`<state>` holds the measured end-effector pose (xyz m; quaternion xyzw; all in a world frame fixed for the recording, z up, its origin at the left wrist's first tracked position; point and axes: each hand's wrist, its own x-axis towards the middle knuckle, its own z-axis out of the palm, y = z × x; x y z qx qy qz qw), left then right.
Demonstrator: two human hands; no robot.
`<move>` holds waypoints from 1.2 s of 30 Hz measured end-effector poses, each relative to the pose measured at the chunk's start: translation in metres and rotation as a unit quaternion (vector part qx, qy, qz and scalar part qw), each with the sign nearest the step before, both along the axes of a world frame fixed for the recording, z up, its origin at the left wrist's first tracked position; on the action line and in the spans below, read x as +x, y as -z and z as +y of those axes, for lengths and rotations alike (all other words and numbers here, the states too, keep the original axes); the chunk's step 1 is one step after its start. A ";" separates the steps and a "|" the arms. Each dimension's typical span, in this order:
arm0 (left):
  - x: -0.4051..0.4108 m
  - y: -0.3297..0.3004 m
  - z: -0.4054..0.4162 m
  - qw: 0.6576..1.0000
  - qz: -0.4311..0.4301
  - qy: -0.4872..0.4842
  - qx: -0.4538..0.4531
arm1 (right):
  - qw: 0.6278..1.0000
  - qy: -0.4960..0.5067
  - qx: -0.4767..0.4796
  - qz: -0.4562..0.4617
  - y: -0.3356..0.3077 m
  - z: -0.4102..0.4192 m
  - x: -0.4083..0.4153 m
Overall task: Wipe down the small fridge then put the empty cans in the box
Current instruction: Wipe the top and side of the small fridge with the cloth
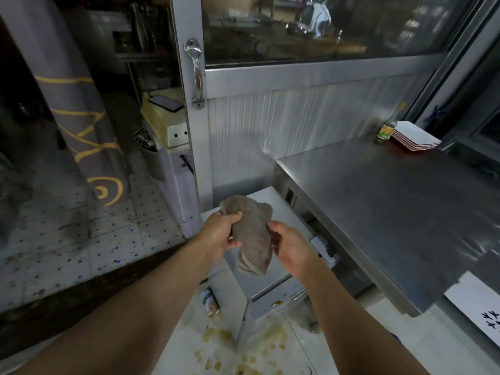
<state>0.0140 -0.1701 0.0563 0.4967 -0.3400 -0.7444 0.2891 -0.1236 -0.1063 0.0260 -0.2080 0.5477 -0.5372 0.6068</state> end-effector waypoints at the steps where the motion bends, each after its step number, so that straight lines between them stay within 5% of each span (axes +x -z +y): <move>1: 0.003 -0.005 0.000 1.000 -0.008 0.002 -0.022 | 1.000 -0.021 0.005 -0.008 -0.003 0.001 0.003; 7: 0.024 -0.010 -0.026 0.961 -0.198 0.042 -0.190 | 0.986 0.026 0.025 0.161 -0.012 -0.015 0.014; 10: 0.033 -0.004 -0.051 0.965 -0.196 0.045 -0.171 | 0.957 0.074 0.023 0.278 -0.016 -0.032 0.019; 14: 0.043 0.005 -0.094 0.994 -0.079 0.074 -0.030 | 0.950 0.120 0.031 0.288 -0.015 -0.061 0.029; 18: 0.052 0.027 -0.139 0.980 -0.106 0.165 -0.012 | 0.976 0.122 0.009 0.181 -0.013 -0.084 0.044; 22: 0.058 0.051 -0.173 0.916 -0.174 0.318 -0.174 | 0.975 0.130 0.041 0.173 -0.009 -0.098 0.069; 25: 0.051 0.054 -0.184 0.794 -0.202 0.458 -0.345 | 0.974 0.124 0.049 0.185 -0.005 -0.104 0.079; 28: 0.041 0.058 -0.185 0.688 -0.209 0.559 -0.414 | 0.978 0.118 0.047 0.166 -0.001 -0.103 0.081; 30: 0.035 0.062 -0.183 0.688 -0.198 0.578 -0.392 | 0.969 0.114 0.066 0.209 0.004 -0.102 0.082; 33: 0.026 0.073 -0.180 0.706 -0.186 0.599 -0.328 | 0.900 0.102 0.145 0.399 0.014 -0.103 0.077; 36: 0.020 0.087 -0.183 0.730 -0.216 0.588 -0.274 | 0.858 0.091 0.193 0.468 0.031 -0.102 0.064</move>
